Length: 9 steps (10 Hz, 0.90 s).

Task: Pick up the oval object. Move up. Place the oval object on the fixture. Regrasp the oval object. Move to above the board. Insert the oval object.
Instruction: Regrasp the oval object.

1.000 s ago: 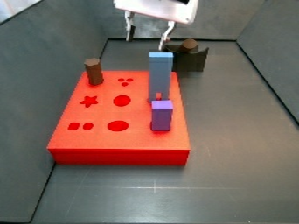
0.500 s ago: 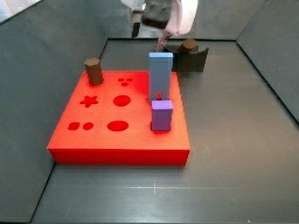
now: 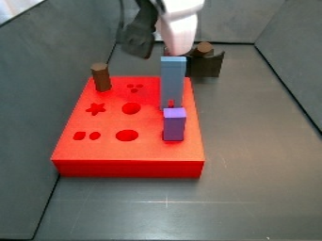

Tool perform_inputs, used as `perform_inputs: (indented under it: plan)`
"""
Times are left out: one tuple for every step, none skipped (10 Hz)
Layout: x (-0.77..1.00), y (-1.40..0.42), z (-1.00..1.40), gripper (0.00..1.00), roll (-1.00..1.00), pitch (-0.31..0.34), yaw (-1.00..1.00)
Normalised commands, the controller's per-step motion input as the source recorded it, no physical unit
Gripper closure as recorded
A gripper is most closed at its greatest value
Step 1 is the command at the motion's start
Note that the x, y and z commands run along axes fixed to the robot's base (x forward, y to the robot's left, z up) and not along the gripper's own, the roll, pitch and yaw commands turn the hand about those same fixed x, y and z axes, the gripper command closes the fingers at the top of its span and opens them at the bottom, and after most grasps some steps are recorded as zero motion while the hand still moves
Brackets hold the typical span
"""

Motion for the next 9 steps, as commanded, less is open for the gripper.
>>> perform_inputs:
  plan:
    - [-0.05, -0.01, 0.01, 0.00, 1.00, -0.072, -1.00]
    - [-0.04, -0.01, 0.02, 0.00, 0.98, 0.081, -1.00]
    - [-0.04, -0.01, 0.01, 0.00, 0.98, 0.200, -1.00]
    - [-0.03, -0.01, -0.01, 0.00, 1.00, 0.369, -1.00]
    - [0.00, -0.01, -0.03, 0.00, 0.73, 0.534, -0.68]
    - [0.02, -0.01, -0.04, 0.00, 0.52, 0.652, -0.44]
    - [0.04, 0.00, -0.02, 0.00, 0.37, 0.706, -0.23]
    - [0.05, -0.01, -0.04, 0.00, 0.27, 0.687, 0.03]
    - [0.04, -0.02, -0.05, 0.00, 0.23, 0.652, 0.19]
